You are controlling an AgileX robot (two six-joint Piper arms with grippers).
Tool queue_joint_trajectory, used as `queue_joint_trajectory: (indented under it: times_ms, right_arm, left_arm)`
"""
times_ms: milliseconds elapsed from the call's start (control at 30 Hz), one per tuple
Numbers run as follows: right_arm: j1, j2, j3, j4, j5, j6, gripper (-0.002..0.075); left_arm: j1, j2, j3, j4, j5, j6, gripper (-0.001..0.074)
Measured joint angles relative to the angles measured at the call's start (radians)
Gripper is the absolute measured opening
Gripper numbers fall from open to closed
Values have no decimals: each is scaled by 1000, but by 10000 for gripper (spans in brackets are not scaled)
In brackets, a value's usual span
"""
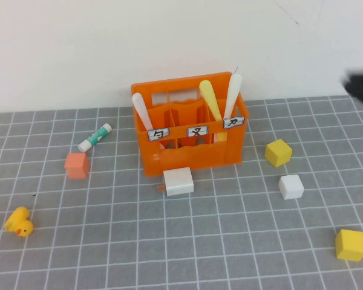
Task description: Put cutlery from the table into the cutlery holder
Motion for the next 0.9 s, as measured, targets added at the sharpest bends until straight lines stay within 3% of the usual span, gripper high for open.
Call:
queue_joint_trajectory:
  times_ms: [500, 900]
  right_arm:
    - [0, -703, 571, -11, 109, 33, -1]
    - [0, -835, 697, 10, 148, 50, -1]
  left_arm:
    - [0, -7, 73, -85, -28, 38, -1]
    - [0, -7, 77, -30, 67, 53, -1]
